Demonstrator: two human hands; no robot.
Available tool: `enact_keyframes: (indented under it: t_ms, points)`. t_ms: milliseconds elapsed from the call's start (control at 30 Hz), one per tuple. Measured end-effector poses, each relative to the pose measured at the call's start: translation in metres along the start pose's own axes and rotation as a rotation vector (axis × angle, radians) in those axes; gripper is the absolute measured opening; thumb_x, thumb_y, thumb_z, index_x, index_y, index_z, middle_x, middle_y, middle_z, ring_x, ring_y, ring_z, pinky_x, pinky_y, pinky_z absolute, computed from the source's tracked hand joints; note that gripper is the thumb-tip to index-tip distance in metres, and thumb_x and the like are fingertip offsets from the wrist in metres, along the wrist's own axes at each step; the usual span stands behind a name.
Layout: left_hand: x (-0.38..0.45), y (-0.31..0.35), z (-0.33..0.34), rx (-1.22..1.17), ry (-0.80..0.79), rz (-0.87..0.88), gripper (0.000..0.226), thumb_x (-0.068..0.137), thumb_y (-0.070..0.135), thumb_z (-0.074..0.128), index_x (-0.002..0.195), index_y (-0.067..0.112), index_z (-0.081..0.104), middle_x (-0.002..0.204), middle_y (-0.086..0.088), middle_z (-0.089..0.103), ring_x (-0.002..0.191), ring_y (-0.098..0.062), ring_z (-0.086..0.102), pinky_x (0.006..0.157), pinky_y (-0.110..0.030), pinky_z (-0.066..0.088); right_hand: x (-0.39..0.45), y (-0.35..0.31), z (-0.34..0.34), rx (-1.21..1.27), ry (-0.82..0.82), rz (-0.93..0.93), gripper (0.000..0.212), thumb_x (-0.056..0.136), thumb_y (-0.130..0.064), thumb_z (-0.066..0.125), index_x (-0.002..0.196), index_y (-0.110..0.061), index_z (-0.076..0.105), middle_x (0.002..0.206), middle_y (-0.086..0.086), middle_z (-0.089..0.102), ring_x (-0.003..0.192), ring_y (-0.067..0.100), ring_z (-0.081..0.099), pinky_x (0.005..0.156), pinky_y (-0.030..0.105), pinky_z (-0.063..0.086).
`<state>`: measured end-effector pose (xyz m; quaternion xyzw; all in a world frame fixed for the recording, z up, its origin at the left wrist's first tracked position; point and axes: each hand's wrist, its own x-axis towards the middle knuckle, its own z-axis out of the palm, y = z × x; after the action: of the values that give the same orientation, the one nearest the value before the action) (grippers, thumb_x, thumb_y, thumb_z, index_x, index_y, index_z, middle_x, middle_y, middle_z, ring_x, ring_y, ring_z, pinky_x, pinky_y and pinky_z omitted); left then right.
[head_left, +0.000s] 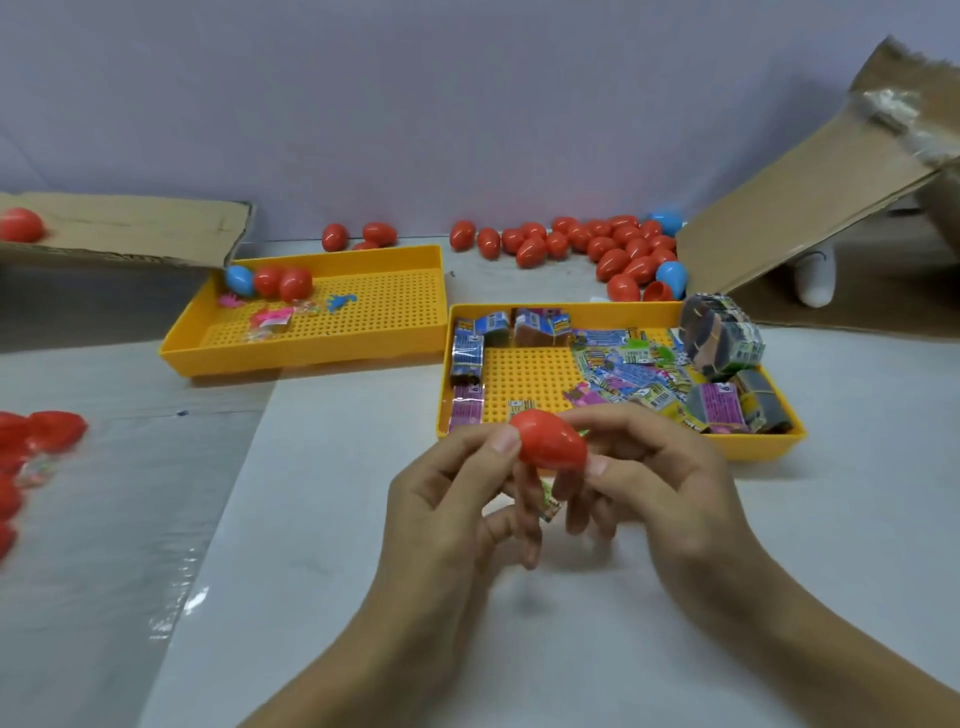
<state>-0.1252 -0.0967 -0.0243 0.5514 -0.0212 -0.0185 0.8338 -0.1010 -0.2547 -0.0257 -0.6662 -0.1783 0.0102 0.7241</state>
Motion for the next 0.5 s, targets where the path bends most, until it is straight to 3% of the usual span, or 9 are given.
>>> enact_keyframes:
  t_ms: [200, 367, 500]
  points:
    - [0.0033, -0.0016, -0.0068, -0.067, -0.03, -0.084, 0.035, 0.08, 0.022, 0.068, 0.108, 0.002, 0.071, 0.073, -0.02, 0.06, 0.061, -0.025, 0.059, 0.051, -0.03, 0.05, -0.0036, -0.0008, 0.0025, -0.034, 0.01, -0.019, 0.028, 0.081, -0.028, 0.062, 0.108, -0.021, 0.071, 0.076, 0.01, 0.071, 0.054, 0.021, 0.065, 0.046, 0.026, 0.049]
    - [0.0028, -0.0023, -0.0053, -0.082, -0.01, -0.093, 0.047, 0.079, 0.046, 0.068, 0.098, 0.003, 0.071, 0.071, -0.017, 0.06, 0.059, -0.024, 0.058, 0.049, -0.03, 0.049, -0.0049, -0.0023, 0.0048, -0.073, 0.016, -0.022, 0.024, 0.083, -0.019, 0.069, 0.107, -0.017, 0.072, 0.074, 0.007, 0.07, 0.053, 0.02, 0.065, 0.048, 0.024, 0.05]
    - [0.0028, -0.0034, -0.0018, -0.021, 0.095, -0.071, 0.049, 0.077, 0.061, 0.065, 0.095, 0.017, 0.075, 0.069, -0.015, 0.061, 0.051, -0.021, 0.055, 0.043, -0.027, 0.045, -0.006, -0.0017, 0.007, -0.054, 0.009, -0.022, 0.028, 0.081, -0.014, 0.07, 0.108, -0.016, 0.072, 0.076, 0.01, 0.068, 0.052, 0.02, 0.064, 0.053, 0.018, 0.049]
